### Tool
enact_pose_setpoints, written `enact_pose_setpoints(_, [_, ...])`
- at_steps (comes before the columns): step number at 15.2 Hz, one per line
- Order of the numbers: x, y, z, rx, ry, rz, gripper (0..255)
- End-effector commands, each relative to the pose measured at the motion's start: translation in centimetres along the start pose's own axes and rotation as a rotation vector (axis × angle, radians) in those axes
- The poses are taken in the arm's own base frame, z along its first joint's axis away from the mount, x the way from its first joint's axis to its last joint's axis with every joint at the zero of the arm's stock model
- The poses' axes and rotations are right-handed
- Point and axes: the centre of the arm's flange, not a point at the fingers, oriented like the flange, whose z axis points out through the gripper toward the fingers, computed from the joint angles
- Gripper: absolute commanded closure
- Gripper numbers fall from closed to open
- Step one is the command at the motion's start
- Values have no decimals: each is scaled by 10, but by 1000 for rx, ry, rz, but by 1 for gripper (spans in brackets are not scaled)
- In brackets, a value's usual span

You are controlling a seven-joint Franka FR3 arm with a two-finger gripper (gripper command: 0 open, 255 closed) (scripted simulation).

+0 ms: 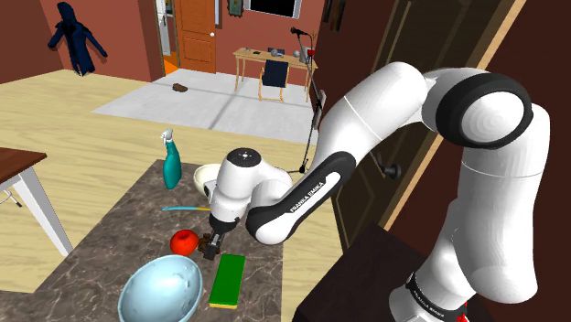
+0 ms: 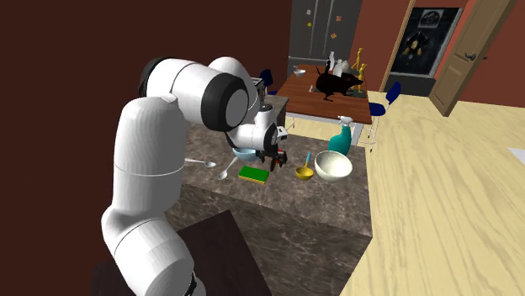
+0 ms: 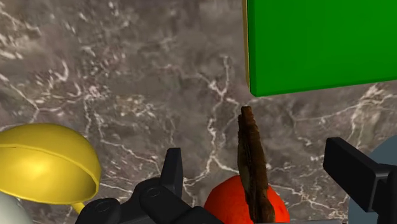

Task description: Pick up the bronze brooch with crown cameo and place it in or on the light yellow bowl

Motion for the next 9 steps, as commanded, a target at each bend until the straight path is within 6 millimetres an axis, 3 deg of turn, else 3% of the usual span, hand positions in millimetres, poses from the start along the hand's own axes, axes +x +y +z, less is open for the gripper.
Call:
enact_pose_setpoints(1, [0,0,1,0,0,0,0])
enact_pose_setpoints(6, [0,0,1,0,0,0,0])
enact_pose_setpoints(7, [0,0,1,0,0,0,255])
enact_pose_setpoints(9, [0,0,1,0,0,0,255])
